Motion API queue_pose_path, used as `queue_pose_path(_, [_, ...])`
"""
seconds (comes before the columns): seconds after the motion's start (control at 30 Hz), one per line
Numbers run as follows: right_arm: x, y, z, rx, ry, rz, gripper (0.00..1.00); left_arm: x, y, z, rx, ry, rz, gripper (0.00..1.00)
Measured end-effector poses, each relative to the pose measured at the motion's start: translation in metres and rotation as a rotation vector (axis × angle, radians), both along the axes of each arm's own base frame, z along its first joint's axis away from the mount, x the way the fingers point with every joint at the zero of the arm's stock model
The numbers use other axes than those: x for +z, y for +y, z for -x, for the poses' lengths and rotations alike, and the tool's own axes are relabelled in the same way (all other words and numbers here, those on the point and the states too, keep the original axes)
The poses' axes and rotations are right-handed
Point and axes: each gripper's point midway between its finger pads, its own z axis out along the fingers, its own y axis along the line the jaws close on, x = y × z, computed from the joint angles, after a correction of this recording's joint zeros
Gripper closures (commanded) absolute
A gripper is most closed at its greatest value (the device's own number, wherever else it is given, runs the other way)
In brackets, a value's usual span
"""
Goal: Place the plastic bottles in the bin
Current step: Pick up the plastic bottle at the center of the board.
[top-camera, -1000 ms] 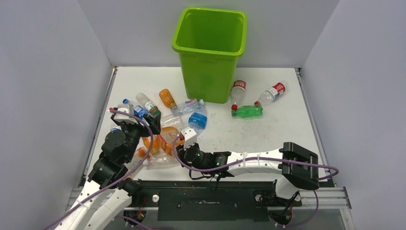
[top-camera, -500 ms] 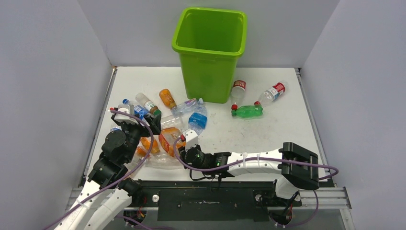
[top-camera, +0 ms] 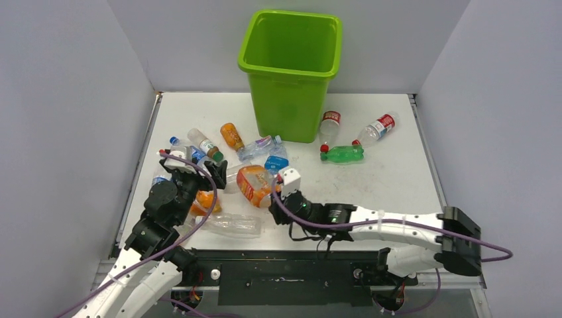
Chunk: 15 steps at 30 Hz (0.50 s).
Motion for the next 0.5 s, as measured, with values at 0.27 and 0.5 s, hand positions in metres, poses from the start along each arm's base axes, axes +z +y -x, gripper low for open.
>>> queue_pose_path(0.27, [0.096,-0.058,-0.021,-0.019,-0.004,-0.065,0.95,-0.005,-0.047,0.007,-0.254,-0.056,-0.038,0.04])
queue_pose_path(0.5, [0.111,-0.067,0.009,0.097,0.087,-0.014,0.95,-0.003,-0.104,0.043,-0.639,-0.190,-0.167,0.04])
